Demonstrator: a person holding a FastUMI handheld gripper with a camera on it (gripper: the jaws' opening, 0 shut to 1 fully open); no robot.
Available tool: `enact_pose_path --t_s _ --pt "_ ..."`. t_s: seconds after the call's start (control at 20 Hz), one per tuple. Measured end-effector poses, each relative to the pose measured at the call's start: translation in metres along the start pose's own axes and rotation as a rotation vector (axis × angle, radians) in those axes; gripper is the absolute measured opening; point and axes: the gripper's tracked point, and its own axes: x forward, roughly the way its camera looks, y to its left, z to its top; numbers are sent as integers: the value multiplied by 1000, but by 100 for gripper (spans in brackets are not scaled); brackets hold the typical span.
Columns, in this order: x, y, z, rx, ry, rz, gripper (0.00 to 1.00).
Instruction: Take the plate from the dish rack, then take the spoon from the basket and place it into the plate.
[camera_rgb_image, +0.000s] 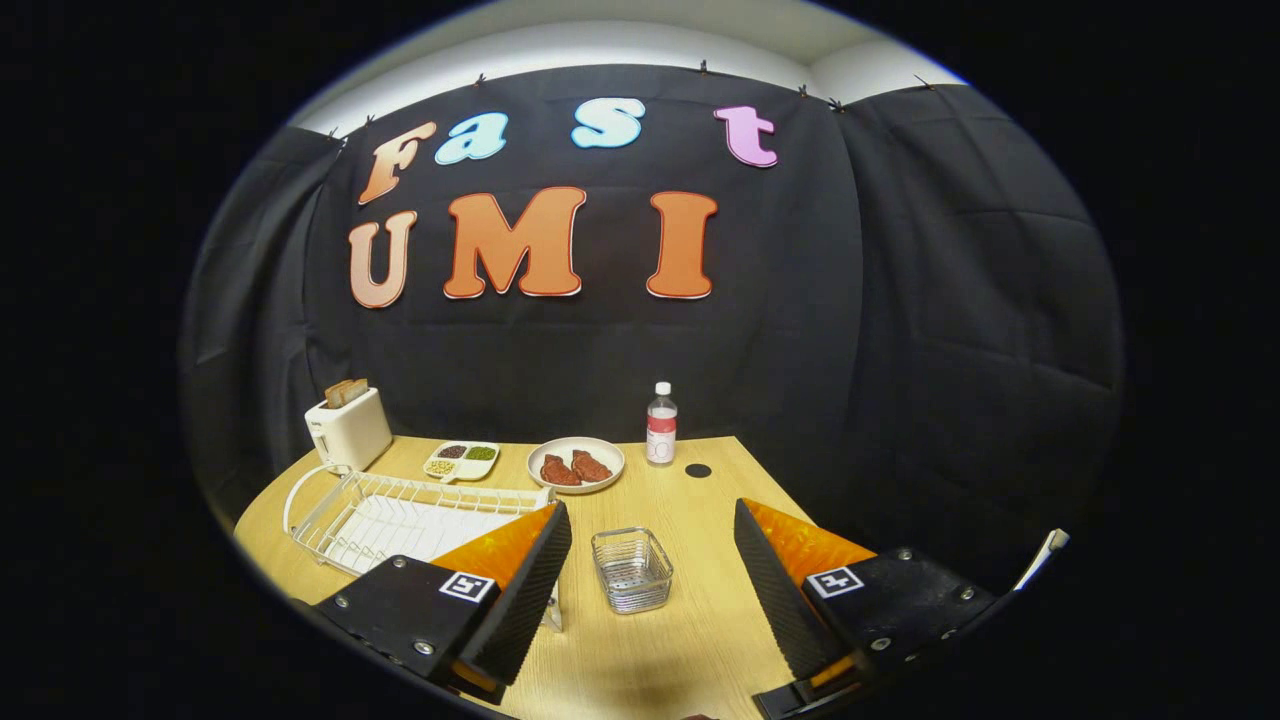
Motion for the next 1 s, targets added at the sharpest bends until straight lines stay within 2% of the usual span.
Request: enact_pose_path --t_s 0.55,1.0 --pt "-7 -45 7 26 -67 7 97" --pt "4 -71 7 63 -89 5 97"
